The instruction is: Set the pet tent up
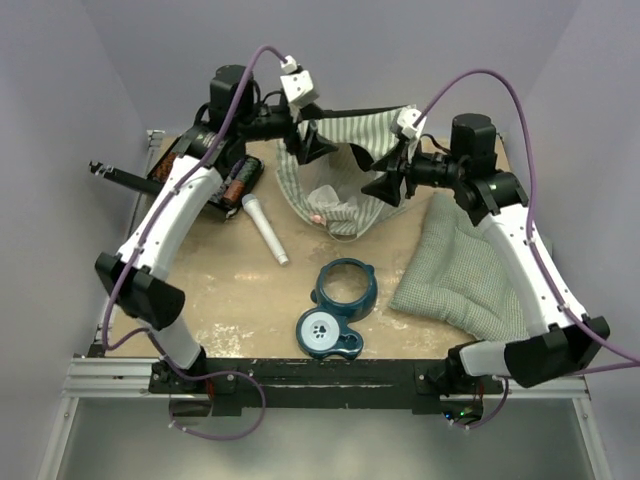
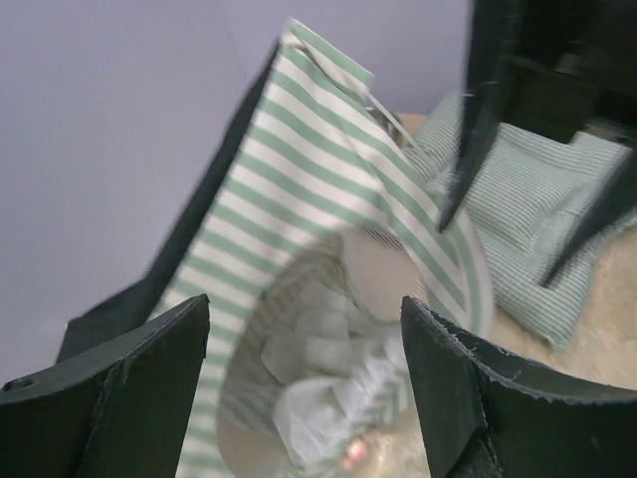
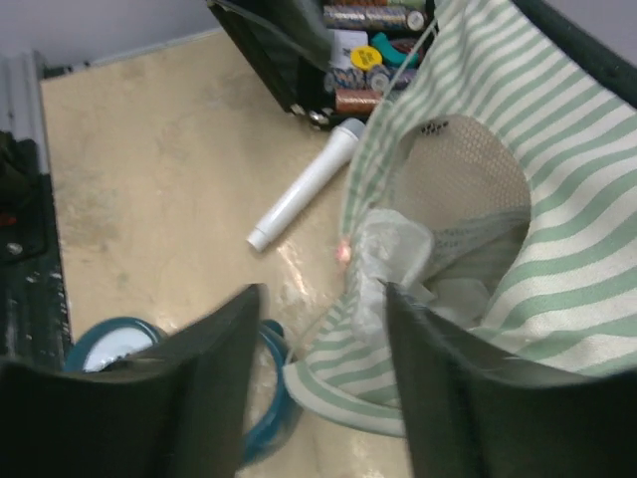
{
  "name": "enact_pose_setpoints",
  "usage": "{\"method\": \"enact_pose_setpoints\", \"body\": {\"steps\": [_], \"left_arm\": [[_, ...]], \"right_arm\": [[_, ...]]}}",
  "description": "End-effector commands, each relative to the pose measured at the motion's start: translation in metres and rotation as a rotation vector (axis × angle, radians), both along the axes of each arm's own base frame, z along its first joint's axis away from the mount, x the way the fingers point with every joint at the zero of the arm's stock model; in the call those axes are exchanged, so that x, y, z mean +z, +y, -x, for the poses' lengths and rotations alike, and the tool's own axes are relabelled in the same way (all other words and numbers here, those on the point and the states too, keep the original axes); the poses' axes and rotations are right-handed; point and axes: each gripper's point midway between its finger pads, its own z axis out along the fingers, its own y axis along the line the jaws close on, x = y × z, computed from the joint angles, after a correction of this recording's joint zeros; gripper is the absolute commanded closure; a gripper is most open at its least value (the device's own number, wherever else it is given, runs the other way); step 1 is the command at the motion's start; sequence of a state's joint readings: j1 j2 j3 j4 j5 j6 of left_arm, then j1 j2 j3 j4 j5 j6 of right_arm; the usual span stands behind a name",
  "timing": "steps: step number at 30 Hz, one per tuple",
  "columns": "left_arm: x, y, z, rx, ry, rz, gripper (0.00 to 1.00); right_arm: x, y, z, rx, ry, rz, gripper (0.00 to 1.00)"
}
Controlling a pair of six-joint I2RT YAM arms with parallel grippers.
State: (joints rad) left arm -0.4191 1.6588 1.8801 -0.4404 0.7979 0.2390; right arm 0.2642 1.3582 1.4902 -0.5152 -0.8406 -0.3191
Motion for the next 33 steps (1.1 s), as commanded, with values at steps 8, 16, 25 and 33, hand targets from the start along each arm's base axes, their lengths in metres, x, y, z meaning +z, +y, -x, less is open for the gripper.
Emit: {"method": "enact_pose_setpoints", "body": {"steps": [8,16,25,33], "left_arm": [[0.052,-0.014,-0.040,0.075,-0.176,0.099,0.18],[0.057,0.002,-0.031,0.139,-0.218,0.088,0.18],[0.091,0.017,-0.019,0.169,-0.207,0.150,0.18],[0.078,0.007,-0.004,0.066,-0.080,0.173,0.25]], "right_arm": [[0.145,-0.072,-0.050,-0.579,-0.280,-0.237,0.10],[0.055,-0.067,-0.101,-0.470,-0.001,-0.190,0.18],[0.062,-0.035,-0.040,-0.105,-0.147,-0.154,0.76],[-0.002,-0.032,0.028,0.063,-0.224,0.065,0.97]]}}
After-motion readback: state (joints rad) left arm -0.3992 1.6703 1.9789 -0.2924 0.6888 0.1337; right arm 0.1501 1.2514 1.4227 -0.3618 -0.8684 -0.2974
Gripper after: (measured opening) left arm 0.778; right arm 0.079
